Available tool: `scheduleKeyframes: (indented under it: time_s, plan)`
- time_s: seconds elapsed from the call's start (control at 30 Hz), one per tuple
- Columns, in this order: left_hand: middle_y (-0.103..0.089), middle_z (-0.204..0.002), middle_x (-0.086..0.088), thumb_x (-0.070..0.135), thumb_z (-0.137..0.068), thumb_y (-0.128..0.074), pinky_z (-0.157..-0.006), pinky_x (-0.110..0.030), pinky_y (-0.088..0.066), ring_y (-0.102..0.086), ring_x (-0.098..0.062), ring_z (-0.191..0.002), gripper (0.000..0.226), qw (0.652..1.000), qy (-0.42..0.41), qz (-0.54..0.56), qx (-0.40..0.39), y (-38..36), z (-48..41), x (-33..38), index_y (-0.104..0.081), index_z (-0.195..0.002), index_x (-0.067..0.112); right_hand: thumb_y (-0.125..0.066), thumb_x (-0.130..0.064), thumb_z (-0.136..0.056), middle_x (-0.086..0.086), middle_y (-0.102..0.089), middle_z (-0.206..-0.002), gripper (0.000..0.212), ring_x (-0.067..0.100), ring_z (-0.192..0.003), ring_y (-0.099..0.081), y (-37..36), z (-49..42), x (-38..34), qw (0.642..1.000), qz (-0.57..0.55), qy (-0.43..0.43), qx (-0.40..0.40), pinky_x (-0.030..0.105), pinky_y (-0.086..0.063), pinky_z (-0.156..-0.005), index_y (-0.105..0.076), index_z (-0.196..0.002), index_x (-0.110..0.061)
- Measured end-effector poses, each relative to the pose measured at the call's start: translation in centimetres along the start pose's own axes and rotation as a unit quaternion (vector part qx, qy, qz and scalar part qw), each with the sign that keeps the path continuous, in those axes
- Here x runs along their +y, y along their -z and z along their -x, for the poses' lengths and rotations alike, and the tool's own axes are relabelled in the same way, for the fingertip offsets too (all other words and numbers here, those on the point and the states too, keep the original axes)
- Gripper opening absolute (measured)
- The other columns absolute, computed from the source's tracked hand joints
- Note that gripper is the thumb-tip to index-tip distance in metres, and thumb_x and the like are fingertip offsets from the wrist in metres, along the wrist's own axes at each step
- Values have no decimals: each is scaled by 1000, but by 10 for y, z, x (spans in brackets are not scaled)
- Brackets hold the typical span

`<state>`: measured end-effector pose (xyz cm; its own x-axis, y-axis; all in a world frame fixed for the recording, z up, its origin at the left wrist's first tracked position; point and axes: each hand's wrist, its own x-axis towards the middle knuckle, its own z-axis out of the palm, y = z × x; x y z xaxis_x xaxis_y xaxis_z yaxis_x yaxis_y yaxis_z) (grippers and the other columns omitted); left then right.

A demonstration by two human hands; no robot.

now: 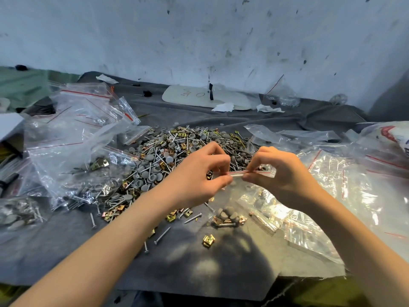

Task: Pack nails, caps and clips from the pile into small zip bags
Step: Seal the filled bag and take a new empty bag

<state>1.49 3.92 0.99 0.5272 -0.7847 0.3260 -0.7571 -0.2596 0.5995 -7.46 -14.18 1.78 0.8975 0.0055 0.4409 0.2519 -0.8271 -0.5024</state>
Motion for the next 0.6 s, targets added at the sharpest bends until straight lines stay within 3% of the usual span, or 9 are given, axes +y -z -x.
scheduleKeyframes:
  time_s: [0.1, 0.2, 0.33, 0.6]
  plan:
    - [-49, -95, 7, 23, -89, -67, -80, -29, -44, -50, -9, -83, 32, 1000, 2, 1, 1, 0, 0, 0, -45, -67, 32, -79, -15, -73, -14, -54, -75, 13, 9, -74, -52, -1, 0, 4, 1000, 20, 1, 8, 29, -38, -67, -67, -75, -12]
    - [-51, -96, 6, 23, -88, -67, -81, -26, -43, -51, -9, -85, 31, 1000, 8, 19, -1, 2, 2, -2, -45, -68, 31, -73, -31, -71, -7, -58, -73, 20, 17, -72, -54, 5, 3, 9, 999, -24, -12, 19, 34, -43, -67, -64, -73, -14]
    - [-53, -96, 5, 22, -89, -67, -86, -32, -47, -53, -11, -87, 31, 999, 13, 31, -5, 1, 2, -1, -46, -67, 30, -70, -37, -67, 0, -60, -71, 29, 20, -68, -54, 4, 7, 14, 999, -21, 4, 33, 37, -44, -66, -61, -70, -9]
    - [-53, -84, 1, 29, -90, -65, -80, -37, -47, -52, -14, -77, 31, 998, 31, 57, -10, 0, 8, -9, -51, -64, 18, -72, -39, -67, 2, -59, -67, 33, 18, -68, -53, 5, 16, 28, 997, -69, -36, 26, 26, -41, -63, -59, -64, -8]
